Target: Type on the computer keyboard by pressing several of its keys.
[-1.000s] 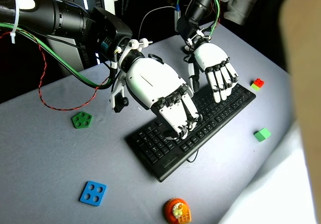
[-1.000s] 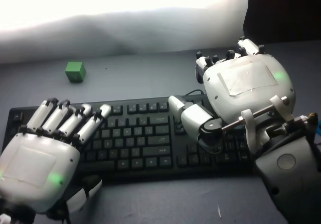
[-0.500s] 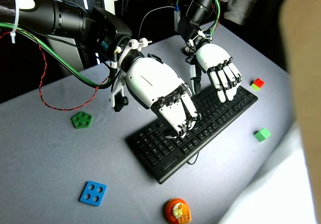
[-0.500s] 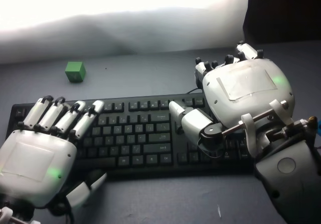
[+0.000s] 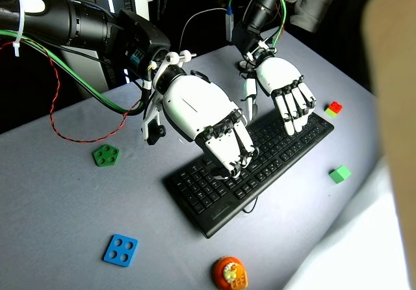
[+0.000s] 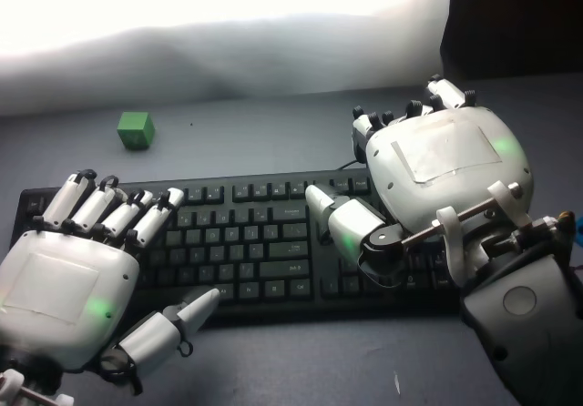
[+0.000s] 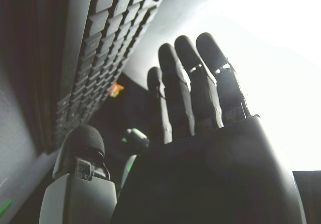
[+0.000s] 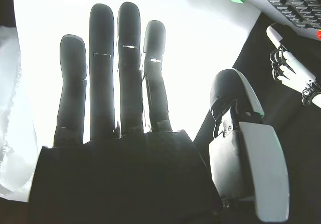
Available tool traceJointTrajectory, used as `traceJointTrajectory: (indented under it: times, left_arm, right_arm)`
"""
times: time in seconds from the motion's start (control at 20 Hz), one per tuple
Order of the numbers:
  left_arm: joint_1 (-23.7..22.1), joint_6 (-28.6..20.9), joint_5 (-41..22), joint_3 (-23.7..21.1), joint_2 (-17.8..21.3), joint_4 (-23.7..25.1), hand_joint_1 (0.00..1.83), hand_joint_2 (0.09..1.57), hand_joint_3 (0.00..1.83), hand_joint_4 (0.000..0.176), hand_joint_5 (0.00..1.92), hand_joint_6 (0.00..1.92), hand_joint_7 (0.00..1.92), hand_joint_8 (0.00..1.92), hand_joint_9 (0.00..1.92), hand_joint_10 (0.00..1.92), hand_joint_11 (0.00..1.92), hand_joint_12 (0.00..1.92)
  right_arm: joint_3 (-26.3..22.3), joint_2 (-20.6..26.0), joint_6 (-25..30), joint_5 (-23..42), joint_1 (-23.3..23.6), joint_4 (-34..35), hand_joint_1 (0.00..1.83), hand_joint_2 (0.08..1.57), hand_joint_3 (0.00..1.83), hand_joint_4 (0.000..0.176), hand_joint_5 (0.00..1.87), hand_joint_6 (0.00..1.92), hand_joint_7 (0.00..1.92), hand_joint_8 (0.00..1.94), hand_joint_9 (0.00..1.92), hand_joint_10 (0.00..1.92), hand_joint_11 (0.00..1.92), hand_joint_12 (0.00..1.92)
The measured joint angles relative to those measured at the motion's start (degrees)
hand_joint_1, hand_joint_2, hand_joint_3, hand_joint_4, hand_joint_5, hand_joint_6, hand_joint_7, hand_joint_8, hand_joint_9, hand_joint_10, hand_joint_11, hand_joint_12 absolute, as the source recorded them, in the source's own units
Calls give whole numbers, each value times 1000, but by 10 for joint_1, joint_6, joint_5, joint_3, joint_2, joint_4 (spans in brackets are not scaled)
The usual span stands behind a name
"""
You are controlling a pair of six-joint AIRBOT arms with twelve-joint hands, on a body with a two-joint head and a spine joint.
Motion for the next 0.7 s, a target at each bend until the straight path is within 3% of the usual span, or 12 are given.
traceJointTrajectory:
  times: [0.3,0.35,0.4,0.5,0.7]
  left_arm:
    - [0,2,4,35,-12,-1,0,1239,8,54,296,19,476,20,188,857,0,1475]
    - [0,2,4,37,-14,-5,63,1225,1,59,283,13,473,18,193,856,0,1476]
    - [0,2,5,41,-16,-3,342,1171,0,68,229,10,449,10,183,858,0,1489]
    - [-6,2,9,49,-19,-4,698,1077,0,79,204,6,420,3,166,890,0,1538]
    - [-12,-3,-10,50,-19,13,845,990,0,97,198,6,382,0,143,942,0,1596]
  right_arm:
    - [-2,0,0,0,0,0,84,1270,1,0,493,756,795,230,580,1054,184,1774]
    - [-3,0,0,0,0,0,86,1270,1,0,488,754,795,231,582,1054,184,1773]
    - [-3,0,0,0,0,0,86,1269,0,0,489,756,798,232,587,1057,194,1771]
    - [-3,0,0,0,0,0,93,1269,0,0,480,759,796,232,588,1058,199,1764]
    - [-3,0,0,-1,0,0,96,1272,2,0,467,753,787,230,580,1044,200,1749]
